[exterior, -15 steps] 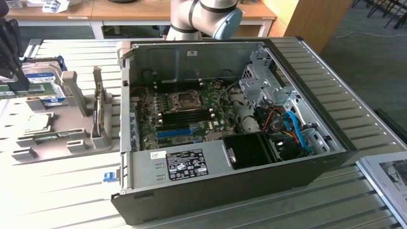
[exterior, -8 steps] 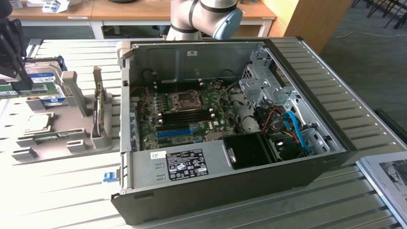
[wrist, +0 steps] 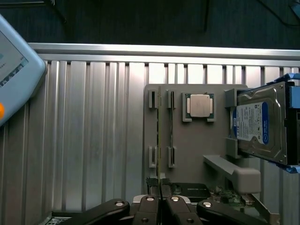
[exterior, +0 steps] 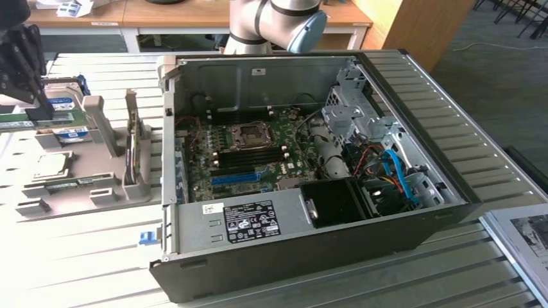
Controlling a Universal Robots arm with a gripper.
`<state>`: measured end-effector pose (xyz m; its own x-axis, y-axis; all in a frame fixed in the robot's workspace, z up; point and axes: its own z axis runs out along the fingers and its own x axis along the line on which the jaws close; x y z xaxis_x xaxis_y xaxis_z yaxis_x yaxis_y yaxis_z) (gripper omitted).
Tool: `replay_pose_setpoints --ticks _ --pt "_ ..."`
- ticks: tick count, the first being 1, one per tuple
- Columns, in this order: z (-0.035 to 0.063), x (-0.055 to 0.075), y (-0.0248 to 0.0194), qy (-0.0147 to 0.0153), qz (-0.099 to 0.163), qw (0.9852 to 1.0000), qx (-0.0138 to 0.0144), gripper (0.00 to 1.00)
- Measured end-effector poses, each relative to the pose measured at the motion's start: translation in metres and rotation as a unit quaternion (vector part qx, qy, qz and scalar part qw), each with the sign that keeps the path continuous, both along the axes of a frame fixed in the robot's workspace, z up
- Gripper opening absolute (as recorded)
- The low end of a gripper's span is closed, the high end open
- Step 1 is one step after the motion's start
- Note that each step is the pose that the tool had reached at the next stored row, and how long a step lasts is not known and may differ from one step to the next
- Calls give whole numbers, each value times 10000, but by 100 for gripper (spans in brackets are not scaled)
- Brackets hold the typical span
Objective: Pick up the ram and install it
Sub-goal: 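Pick up the ram and move it above insertion slot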
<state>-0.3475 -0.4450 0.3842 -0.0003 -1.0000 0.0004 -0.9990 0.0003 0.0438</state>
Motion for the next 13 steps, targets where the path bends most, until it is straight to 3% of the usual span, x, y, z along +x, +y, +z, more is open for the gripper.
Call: replay_pose_setpoints --ticks 13 --pt "11 193 0 0 0 10000 0 12"
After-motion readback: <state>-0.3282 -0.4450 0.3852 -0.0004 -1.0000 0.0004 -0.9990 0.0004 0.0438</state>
